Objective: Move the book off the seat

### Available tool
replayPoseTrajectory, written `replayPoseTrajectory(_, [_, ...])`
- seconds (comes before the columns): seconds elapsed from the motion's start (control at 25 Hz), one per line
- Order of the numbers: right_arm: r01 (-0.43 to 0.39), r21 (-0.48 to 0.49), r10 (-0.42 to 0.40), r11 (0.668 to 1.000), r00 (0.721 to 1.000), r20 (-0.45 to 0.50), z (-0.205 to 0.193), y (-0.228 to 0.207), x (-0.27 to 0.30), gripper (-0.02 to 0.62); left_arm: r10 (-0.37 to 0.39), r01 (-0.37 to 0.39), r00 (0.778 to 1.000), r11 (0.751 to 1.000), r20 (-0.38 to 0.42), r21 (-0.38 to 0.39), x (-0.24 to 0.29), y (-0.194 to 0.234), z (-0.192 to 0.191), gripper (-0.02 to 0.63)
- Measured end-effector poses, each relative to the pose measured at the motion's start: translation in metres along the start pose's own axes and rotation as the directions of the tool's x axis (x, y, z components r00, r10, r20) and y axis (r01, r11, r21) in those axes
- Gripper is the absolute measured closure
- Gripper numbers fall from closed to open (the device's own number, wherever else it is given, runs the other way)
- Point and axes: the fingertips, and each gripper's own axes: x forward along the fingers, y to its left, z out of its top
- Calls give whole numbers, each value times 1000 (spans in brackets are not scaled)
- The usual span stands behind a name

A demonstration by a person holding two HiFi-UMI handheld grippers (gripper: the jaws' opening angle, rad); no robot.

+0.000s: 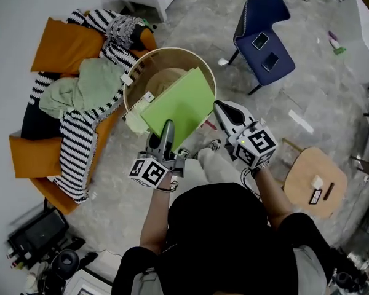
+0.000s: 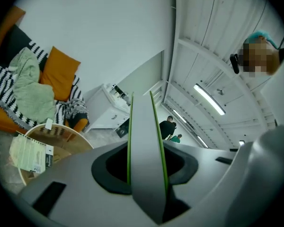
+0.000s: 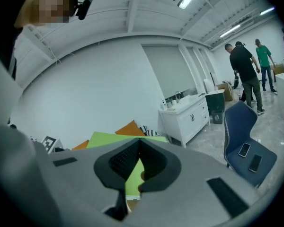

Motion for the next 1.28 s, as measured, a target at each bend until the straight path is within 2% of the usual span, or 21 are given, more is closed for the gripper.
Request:
replayPoseTrajectory(0.12, [-6, 24, 7, 1000, 999, -32, -22, 13, 18, 580, 34, -35, 999, 999, -14, -36, -11, 29, -14, 459])
replayPoseTrajectory(0.32, [-28, 68, 36, 997, 993, -113, -74, 41, 36, 580, 94, -95, 995, 986, -14, -139, -33, 79, -37, 459])
replayPoseTrajectory(0.48, [-54, 74, 66, 996, 984, -165, -115, 57, 51, 580, 144, -144, 989, 975, -17, -169, -46, 122, -49, 459])
replayPoseTrajectory(0.68, [-74, 63, 85, 995, 978, -190, -151, 64, 72, 580, 187, -177, 982, 952, 20, -251, -62, 174, -68, 459])
replayPoseTrajectory(0.84, [-82, 63, 92, 995, 978, -189, -175, 63, 92, 580, 230, -216, 973, 942, 28, -256, -73, 222, -92, 459])
replayPoseTrajectory(1.0, [-117, 62, 128, 991, 970, -209, -200, 62, 104, 580, 289, -256, 956, 906, 51, -336, -80, 260, -123, 459])
replayPoseTrajectory(1.2, [-123, 94, 145, 988, 952, -269, -244, 48, 109, 580, 327, -263, 942, 853, 69, -450, -78, 292, -173, 459])
replayPoseTrajectory(1.28, [-122, 105, 148, 987, 945, -292, -262, 42, 108, 581, 336, -267, 939, 843, 70, -467, -77, 302, -194, 459])
